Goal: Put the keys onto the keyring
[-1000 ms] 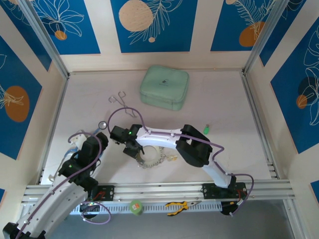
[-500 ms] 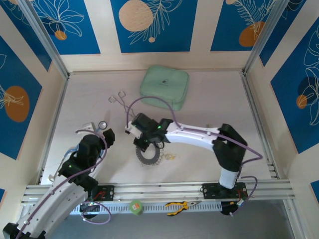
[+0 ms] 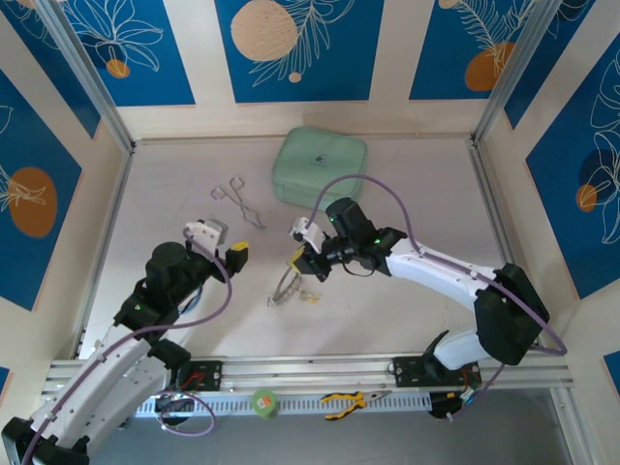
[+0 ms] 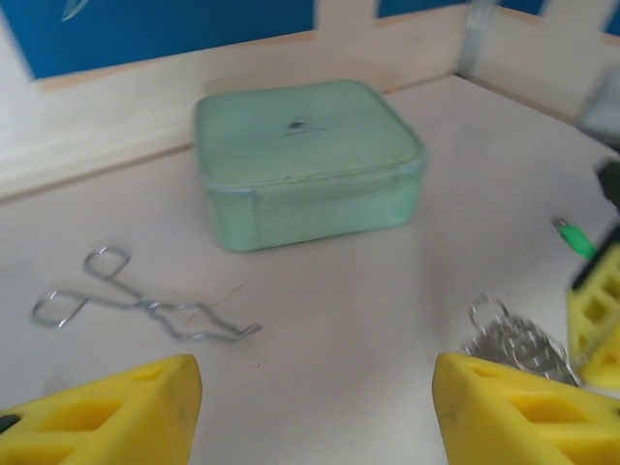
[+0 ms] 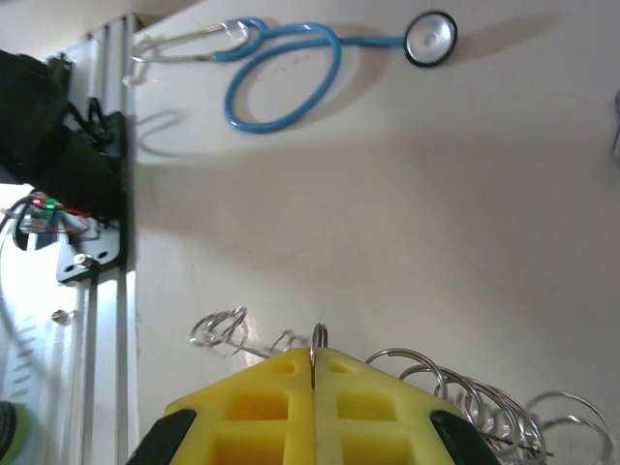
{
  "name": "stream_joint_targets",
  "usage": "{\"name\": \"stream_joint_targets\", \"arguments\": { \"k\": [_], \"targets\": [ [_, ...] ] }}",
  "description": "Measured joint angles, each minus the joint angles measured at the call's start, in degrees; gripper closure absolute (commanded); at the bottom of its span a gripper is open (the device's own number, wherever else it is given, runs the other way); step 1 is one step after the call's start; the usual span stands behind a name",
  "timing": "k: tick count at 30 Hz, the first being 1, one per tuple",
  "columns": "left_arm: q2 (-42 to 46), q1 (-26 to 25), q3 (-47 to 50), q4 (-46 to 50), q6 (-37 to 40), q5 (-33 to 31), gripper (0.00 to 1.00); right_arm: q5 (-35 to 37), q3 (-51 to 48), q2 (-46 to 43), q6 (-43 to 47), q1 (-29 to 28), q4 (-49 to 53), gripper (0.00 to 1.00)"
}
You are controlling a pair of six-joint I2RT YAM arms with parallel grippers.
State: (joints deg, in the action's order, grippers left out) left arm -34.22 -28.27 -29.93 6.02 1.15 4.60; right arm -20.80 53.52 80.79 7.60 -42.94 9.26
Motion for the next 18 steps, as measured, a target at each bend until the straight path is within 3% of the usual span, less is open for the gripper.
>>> {"name": "stream_joint_targets", "arguments": {
  "k": [5, 10, 18],
  "targets": [
    [0.66, 0.00, 0.13, -0.04, 12.22, 13.35, 0.49, -5.88, -2.29, -2.64, 5.66, 1.57, -2.49, 1.00],
    [-1.51, -0.02, 0.81, -1.49, 18.43, 24.00, 0.64, -9.40, -4.31, -3.89, 11.10, 1.62, -2.91, 1.00],
    [-9.90, -0.87, 2.10, -5.20, 21.03, 34.51, 0.66, -11.19, -4.79, -4.02, 16.44, 0.96, -3.13, 1.00]
  ]
}}
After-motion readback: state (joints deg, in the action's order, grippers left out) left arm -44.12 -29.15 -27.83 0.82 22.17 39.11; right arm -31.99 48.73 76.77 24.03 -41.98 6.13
